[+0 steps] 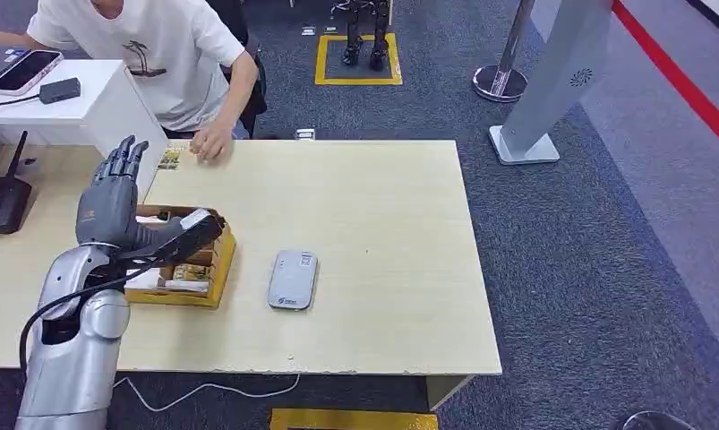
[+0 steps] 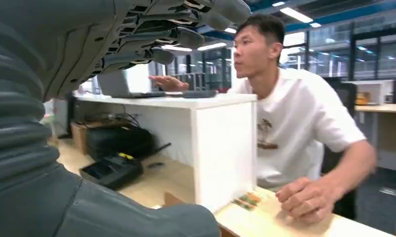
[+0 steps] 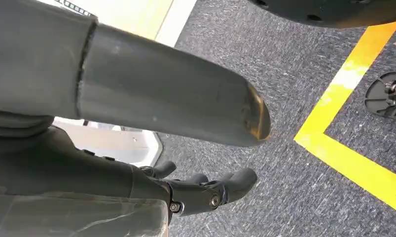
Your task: Pass the card to the sensor for recognition and then transmit it.
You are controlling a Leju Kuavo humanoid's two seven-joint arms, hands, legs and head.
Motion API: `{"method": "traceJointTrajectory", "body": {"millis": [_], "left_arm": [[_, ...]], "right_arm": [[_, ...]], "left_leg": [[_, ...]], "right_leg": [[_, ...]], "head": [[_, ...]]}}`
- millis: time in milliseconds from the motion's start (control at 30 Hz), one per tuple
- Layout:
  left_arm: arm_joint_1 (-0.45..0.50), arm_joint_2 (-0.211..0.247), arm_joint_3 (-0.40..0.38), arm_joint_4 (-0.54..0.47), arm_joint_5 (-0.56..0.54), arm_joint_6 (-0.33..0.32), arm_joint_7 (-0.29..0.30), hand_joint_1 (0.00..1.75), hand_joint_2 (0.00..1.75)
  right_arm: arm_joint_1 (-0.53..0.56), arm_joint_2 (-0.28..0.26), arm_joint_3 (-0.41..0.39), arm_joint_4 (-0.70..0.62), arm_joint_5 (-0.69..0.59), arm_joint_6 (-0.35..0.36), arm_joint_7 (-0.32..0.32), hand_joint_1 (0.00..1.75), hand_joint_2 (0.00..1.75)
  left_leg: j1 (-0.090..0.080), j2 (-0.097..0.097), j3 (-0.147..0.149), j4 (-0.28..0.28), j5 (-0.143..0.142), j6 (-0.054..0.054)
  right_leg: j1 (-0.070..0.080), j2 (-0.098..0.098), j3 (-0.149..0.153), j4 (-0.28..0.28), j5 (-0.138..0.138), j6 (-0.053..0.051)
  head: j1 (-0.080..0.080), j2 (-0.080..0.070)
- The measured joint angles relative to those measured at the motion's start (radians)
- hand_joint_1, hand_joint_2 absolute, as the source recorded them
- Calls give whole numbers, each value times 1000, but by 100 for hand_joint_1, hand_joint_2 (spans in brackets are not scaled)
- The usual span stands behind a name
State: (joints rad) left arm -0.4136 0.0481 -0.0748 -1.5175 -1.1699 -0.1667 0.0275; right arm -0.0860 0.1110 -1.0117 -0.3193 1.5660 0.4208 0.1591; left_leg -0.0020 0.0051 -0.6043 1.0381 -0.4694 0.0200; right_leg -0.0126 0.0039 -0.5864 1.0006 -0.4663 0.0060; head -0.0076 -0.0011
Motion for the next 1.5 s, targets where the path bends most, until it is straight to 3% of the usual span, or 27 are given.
{"method": "traceJointTrajectory", "body": {"millis": [167, 767, 1300, 1500], "left_arm": [[17, 26, -60, -1, 43, -7, 0, 0, 175], [71, 95, -165, -50, 133, 3, 2, 0, 175], [119, 141, -198, -85, 163, 2, 5, 0, 175], [165, 181, -215, -110, 185, -1, 5, 0, 175]], "right_arm": [[0, 0, 0, 0, 0, 0, 0, 0, 0], [1, 0, -13, 0, 0, 0, 0, 0, 0], [1, 0, -25, 0, 0, 0, -2, 0, 0], [1, 0, -31, 0, 0, 0, -2, 0, 0]], "left_leg": [[0, 0, 0, 0, 0, 0], [0, 0, 0, 0, 0, 0], [0, 0, 0, 0, 0, 0], [0, 0, 0, 0, 0, 0]], "right_leg": [[0, 0, 0, 0, 0, 0], [0, 0, 0, 0, 0, 0], [0, 0, 0, 0, 0, 0], [0, 0, 0, 0, 0, 0]], "head": [[0, 0], [0, 0], [0, 0], [0, 0]]}}
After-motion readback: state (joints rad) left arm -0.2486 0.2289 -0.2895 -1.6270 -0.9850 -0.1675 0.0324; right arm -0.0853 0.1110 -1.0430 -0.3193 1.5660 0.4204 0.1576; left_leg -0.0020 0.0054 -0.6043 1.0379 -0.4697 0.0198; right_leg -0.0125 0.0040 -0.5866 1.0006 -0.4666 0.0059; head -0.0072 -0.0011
